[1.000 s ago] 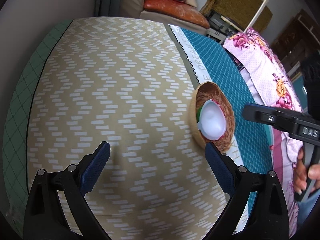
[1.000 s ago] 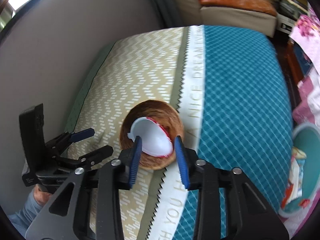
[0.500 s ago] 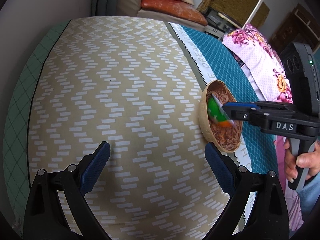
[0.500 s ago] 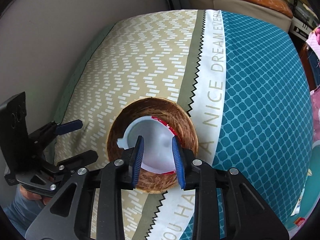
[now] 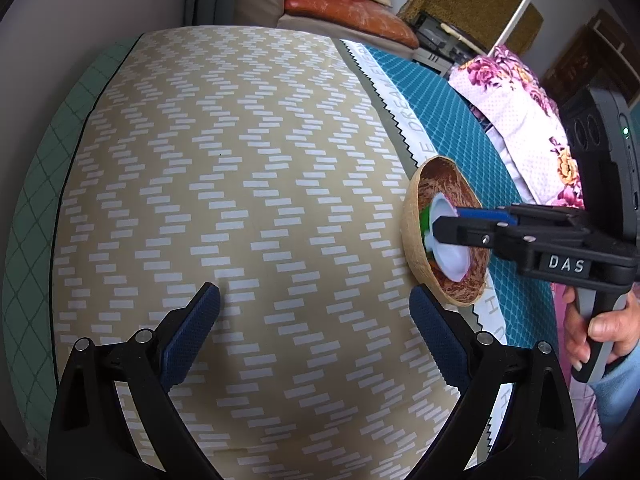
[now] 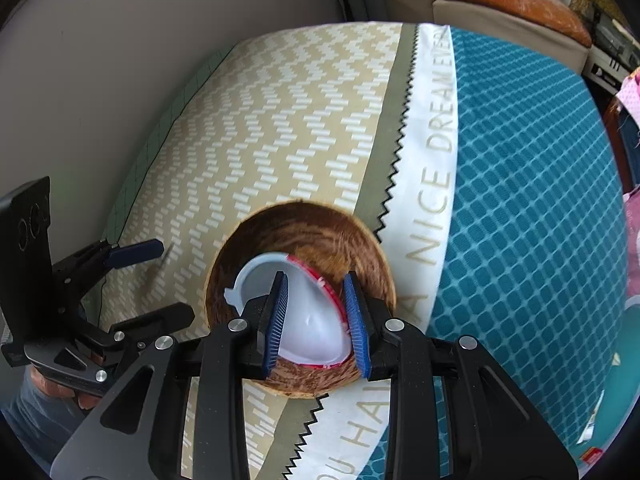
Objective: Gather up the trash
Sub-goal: 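Grasp the white cup with the right gripper while the left gripper grasps the wicker bowl rim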
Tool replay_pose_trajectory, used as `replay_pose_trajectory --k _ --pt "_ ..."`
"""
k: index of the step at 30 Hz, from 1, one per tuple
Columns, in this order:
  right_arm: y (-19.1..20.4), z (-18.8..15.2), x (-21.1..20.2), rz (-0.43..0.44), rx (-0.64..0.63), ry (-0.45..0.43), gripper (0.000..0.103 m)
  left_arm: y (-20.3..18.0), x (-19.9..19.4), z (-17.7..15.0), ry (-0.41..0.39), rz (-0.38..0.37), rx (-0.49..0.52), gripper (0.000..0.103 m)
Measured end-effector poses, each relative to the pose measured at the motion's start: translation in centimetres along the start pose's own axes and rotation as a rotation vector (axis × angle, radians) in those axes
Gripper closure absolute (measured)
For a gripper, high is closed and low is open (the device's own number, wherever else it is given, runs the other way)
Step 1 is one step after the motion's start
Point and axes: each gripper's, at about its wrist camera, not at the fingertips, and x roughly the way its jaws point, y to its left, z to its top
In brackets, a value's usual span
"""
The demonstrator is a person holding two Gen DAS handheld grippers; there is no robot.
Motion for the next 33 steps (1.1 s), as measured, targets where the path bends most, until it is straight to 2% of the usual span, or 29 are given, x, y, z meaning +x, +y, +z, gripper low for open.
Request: replay_pose_trajectory --k 2,3,5,17,22,24,25,28,30,33 --pt "0.4 -0.3 0.5 0.009 0.007 0.000 0.075 -0.1 -0.1 -0.2 -0.001 0.001 0.002 0.007" --pt "0.3 -0.6 0.3 0.014 0.009 0.000 0.079 -0.2 -0.1 -0.2 -0.001 0.000 0.003 0.007" --pt "0.1 -0.9 0.2 0.024 0.027 -0.018 0.098 -0.4 -0.1 -0.3 -0.003 -0.003 0.003 0.007" --pt "-3.0 -2.4 -4.4 0.024 0.127 -0.149 0.099 -4.1 1.0 1.7 -0.021 -0.059 0.028 0.008" --pt "-5.3 -2.3 -6.6 0.022 0.179 -0.177 0.099 -6.1 3.0 2.3 0.041 -0.055 0.048 0.045" --pt "-6.3 -2.8 -7.3 0.020 0.203 -0.188 0.099 -6.8 3.6 2.3 0.051 -0.031 0.057 0.047" --pt "-6.5 -3.0 -8.3 0.020 0.205 -0.190 0.099 -7.2 3.7 2.2 0.044 -0.014 0.065 0.052" --pt "-7.1 -4.1 -9.4 0.016 0.229 -0.204 0.099 -8.1 4.0 2.2 0.048 0.017 0.069 0.077" --pt "-8.1 -4.8 -10.1 0.019 0.254 -0.214 0.099 -9.0 3.9 2.3 0.027 0.069 0.079 0.085" --pt "-8.8 -5.4 -10.5 0.022 0.269 -0.224 0.099 -10.3 3.2 2.3 -0.012 0.109 0.097 0.090"
